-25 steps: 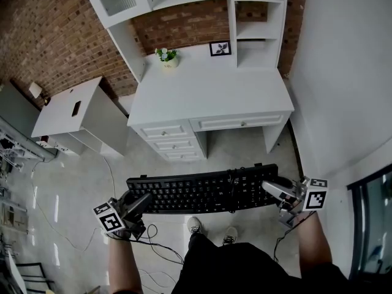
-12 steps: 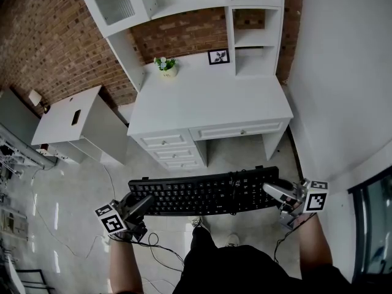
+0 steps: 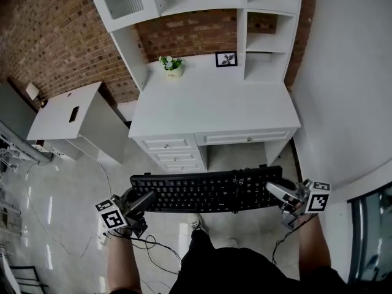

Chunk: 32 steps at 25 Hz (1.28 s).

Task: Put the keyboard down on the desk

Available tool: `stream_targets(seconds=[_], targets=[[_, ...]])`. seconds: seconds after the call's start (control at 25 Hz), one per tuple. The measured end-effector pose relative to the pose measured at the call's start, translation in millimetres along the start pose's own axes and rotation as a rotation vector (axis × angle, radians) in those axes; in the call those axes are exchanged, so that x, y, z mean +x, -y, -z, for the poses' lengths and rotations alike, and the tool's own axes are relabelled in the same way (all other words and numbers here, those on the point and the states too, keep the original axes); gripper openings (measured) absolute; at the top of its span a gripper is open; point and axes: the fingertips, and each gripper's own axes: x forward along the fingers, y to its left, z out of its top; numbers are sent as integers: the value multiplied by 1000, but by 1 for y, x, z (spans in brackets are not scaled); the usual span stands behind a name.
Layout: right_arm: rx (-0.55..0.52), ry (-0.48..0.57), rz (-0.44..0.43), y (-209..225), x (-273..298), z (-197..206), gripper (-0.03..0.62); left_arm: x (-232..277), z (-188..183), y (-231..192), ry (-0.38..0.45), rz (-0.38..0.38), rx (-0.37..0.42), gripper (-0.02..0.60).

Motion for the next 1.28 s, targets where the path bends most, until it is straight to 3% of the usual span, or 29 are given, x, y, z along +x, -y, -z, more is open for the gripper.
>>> stream_targets(seconds=[0.96, 1.16, 1.28], targets=[[5, 3, 77, 62, 195, -37, 133, -1, -108, -191, -25, 48, -50, 267], [1, -5, 83, 98, 275, -63, 133, 8, -156, -268, -22, 50, -61, 267], [-8, -5, 86, 97, 295, -72, 133, 6, -176, -279, -19, 57, -56, 266]])
